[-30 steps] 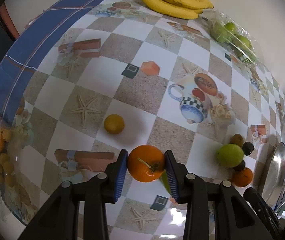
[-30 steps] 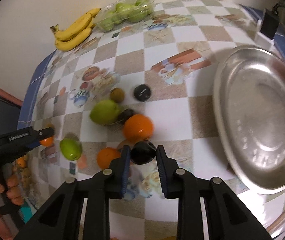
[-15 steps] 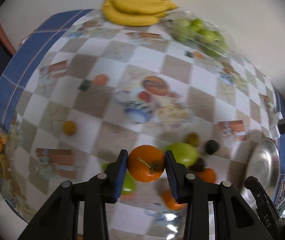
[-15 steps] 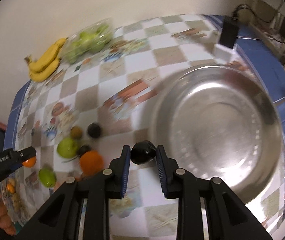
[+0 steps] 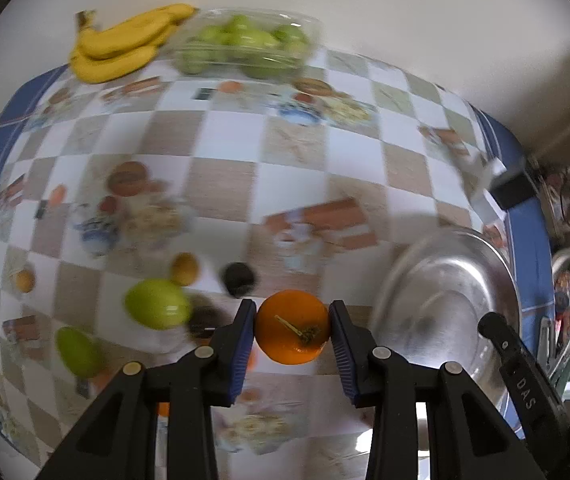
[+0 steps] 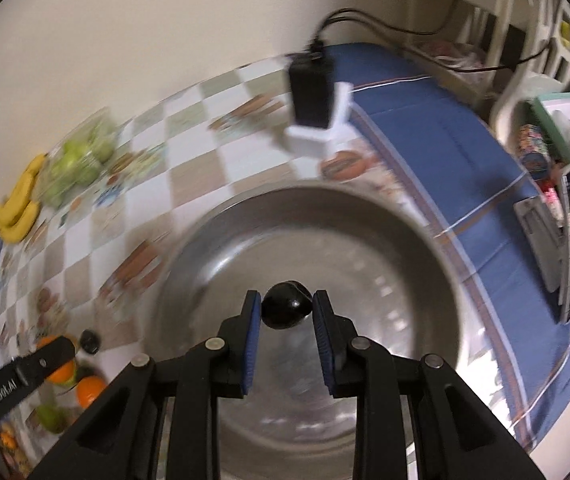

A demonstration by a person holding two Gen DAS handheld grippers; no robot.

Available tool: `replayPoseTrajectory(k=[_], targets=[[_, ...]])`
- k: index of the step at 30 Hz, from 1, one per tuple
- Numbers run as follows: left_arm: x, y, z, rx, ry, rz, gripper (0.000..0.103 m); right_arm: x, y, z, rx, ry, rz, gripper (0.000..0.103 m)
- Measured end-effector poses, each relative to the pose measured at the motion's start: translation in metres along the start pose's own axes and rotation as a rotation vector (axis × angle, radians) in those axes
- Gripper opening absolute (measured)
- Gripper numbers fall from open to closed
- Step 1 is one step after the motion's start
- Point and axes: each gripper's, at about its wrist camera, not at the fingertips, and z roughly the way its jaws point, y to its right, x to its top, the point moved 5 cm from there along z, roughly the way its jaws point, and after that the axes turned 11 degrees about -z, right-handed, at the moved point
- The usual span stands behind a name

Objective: Organize fruits
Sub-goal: 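Carry the dark plum with the right tool while the left tool carries the tangerine over the steel tray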

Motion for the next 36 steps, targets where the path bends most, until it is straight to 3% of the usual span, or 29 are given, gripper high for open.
replayPoseTrajectory(k=[4, 14, 36], targets=[[-0.010, 0.026, 0.013, 0.009, -0.010, 0.059, 0.040, 0.001, 0.020, 0.006, -0.053, -0.007, 0.017, 0.027], [-0.023, 0.054, 0.032, 0.050, -0.001, 0.143, 0.040, -0.007, 0.028, 0.025, -0.059, -0.055, 0.025, 0.027], [-0.044, 0.087, 0.037, 0.001, -0.027, 0.236, 0.041, -0.012, 0.039, 0.035, -0.043, -0.107, 0.066, 0.029]])
